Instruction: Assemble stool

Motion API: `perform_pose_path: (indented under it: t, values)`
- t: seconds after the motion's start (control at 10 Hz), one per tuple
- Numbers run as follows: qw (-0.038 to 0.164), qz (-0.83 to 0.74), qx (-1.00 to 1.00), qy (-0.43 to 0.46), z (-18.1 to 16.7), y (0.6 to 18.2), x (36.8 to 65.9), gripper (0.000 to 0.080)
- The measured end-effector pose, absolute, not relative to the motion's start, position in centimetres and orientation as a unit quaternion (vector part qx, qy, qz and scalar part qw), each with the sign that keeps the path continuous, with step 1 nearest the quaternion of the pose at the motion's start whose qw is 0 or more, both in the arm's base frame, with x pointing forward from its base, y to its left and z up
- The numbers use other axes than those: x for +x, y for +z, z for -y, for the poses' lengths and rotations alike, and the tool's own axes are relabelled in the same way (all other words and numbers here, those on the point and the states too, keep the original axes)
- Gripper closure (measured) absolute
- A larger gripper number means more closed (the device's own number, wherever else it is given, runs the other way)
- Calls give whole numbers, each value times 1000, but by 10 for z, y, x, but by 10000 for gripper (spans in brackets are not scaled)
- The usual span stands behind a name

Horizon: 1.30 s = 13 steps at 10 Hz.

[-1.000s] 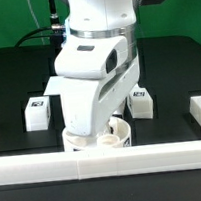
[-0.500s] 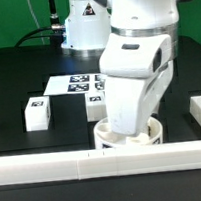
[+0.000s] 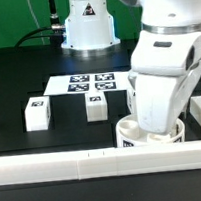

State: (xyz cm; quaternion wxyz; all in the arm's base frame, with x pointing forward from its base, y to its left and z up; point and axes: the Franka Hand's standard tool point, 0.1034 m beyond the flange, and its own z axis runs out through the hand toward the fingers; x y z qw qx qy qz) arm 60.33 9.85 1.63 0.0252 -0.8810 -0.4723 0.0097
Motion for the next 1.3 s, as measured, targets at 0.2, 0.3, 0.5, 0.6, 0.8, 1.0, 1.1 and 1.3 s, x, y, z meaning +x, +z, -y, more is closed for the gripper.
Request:
perform_pose_path:
  t: [0.2, 0.3, 0.5, 0.6, 0.8, 1.0, 1.1, 1.3]
  values:
    - [25, 457, -889, 15, -114, 19, 611, 525]
    - [25, 457, -889, 15, -114, 19, 611, 525]
    - [25, 457, -889, 15, -114, 19, 611, 546]
    - [25, 457, -889, 15, -114, 19, 611, 546]
    - [25, 457, -889, 15, -114, 19, 611, 243]
    - [25, 457, -889, 15, -114, 19, 611, 162]
    - [25, 457, -889, 15, -114, 19, 611, 153]
    - [19, 443, -896, 20, -103, 23, 610, 150]
